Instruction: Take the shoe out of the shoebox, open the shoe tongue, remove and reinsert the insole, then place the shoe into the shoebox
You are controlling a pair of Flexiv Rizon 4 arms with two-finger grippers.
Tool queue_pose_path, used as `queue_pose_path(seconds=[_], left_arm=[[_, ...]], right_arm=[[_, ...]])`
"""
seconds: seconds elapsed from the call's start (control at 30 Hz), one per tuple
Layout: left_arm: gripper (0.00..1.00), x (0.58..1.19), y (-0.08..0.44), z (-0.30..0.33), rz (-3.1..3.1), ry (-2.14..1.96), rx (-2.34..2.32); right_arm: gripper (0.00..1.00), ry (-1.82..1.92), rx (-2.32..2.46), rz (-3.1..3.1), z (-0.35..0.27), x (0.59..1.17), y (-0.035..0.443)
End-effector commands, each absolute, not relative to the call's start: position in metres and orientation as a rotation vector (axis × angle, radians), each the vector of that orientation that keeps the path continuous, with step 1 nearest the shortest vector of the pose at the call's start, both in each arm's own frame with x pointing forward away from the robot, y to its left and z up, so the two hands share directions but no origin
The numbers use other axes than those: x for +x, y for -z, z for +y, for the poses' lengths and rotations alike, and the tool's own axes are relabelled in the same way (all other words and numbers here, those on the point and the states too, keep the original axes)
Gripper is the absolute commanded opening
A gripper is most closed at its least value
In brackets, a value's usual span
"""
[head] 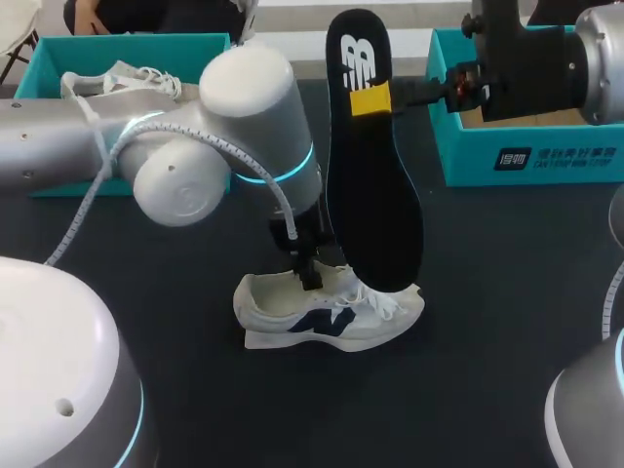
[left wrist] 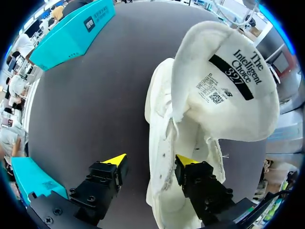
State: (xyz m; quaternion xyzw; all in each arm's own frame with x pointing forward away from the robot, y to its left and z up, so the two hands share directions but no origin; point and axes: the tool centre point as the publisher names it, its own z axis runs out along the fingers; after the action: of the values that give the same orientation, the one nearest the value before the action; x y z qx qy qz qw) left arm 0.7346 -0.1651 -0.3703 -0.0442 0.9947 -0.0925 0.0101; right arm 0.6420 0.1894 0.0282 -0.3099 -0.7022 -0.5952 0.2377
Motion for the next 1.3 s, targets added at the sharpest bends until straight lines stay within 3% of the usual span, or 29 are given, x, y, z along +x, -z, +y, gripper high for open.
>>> queue_pose_path(seconds=[0.03, 0.4, 0.53, 0.57, 0.9, 1.3], left_arm=[[0.55, 0.735, 0.383, -0.175, 3.11, 0.279, -0.134], [0.32, 0.731, 0.397, -0.177, 3.135, 0.239, -0.138], [0.02, 0.727, 0.402, -0.173, 3.166, 0.228, -0.151], [0.0, 0.726, 0.403, -0.172, 3.173, 0.228, -0.151], [0.0, 0.729, 0.399, -0.171, 3.251, 0.257, -0.132], [0.0, 0.756, 0.373, -0.174, 3.441, 0.121, 0.43]], right_arm=[[0.0, 1.63, -0.848, -1.924, 0.194, 0.644, -0.028], [0.0, 1.63, -0.848, -1.924, 0.194, 0.644, -0.028], [0.0, 1.63, -0.848, -1.924, 0.194, 0.644, -0.028], [0.0, 1.63, -0.848, -1.924, 0.194, 0.644, -0.028], [0.0, 1.63, -0.848, -1.924, 0.194, 0.644, -0.028], [0.0, 1.63, -0.848, -1.924, 0.194, 0.644, -0.028]])
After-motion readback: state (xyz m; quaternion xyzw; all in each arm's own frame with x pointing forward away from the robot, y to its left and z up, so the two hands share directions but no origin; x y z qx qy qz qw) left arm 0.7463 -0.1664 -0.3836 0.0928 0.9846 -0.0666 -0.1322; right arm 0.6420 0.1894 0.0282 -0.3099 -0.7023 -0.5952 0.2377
